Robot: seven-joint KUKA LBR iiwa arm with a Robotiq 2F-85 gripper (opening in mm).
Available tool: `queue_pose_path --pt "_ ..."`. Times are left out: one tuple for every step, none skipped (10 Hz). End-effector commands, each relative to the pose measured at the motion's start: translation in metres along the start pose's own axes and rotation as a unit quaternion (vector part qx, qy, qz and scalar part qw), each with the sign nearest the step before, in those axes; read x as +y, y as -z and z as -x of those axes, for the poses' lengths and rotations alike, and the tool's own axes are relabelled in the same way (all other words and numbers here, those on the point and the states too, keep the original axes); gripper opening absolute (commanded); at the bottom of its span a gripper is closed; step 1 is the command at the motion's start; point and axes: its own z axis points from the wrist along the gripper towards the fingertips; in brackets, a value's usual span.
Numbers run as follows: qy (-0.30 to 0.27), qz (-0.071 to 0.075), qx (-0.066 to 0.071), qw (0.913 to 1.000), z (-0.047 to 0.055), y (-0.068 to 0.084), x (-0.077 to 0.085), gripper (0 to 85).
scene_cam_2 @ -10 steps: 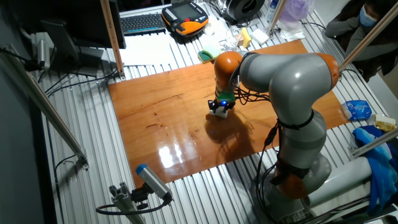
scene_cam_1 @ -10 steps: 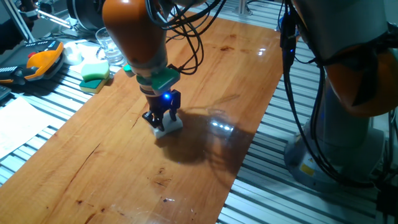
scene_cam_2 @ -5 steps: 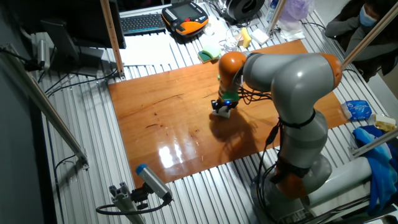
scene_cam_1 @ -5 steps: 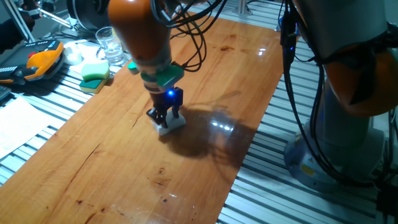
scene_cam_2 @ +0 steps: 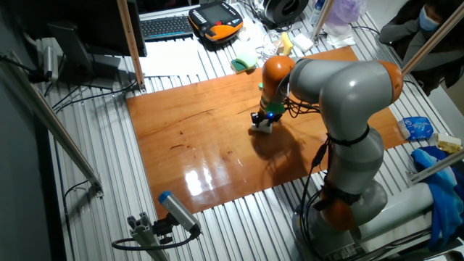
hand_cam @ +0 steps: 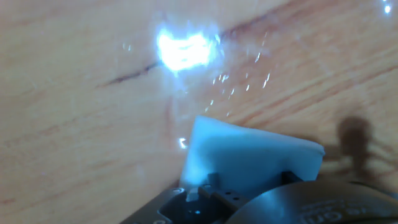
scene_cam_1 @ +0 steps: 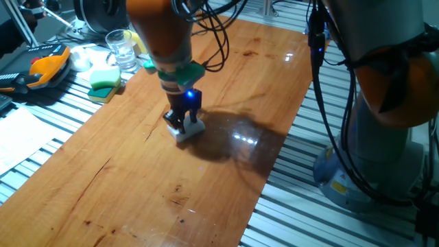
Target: Clean the tabletop with a sponge
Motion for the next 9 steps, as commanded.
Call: queue_pose_path --pt "-0.001 0.005 -0.004 1.0 0.006 0.001 -0.001 51.0" --pt "-0.005 0.006 -0.009 0.9999 0.012 0.001 -0.002 51.0" --pt "-0.012 0.011 -0.015 0.9998 0.016 0.001 0.0 51.0" --pt "-0.014 0.006 -0.022 0.9996 0.018 0.0 0.003 51.0" --pt "-0.015 0.002 -0.026 0.9995 0.021 -0.001 0.006 51.0" --pt "-0.015 0.002 -0.029 0.9995 0.024 -0.001 0.008 51.0" --pt "-0.018 0.003 -0.03 0.9994 0.028 0.0 0.01 51.0" --pt "-0.022 0.004 -0.03 0.9993 0.033 0.002 0.012 51.0" --pt "-0.028 0.004 -0.033 0.9991 0.037 0.003 0.014 51.0"
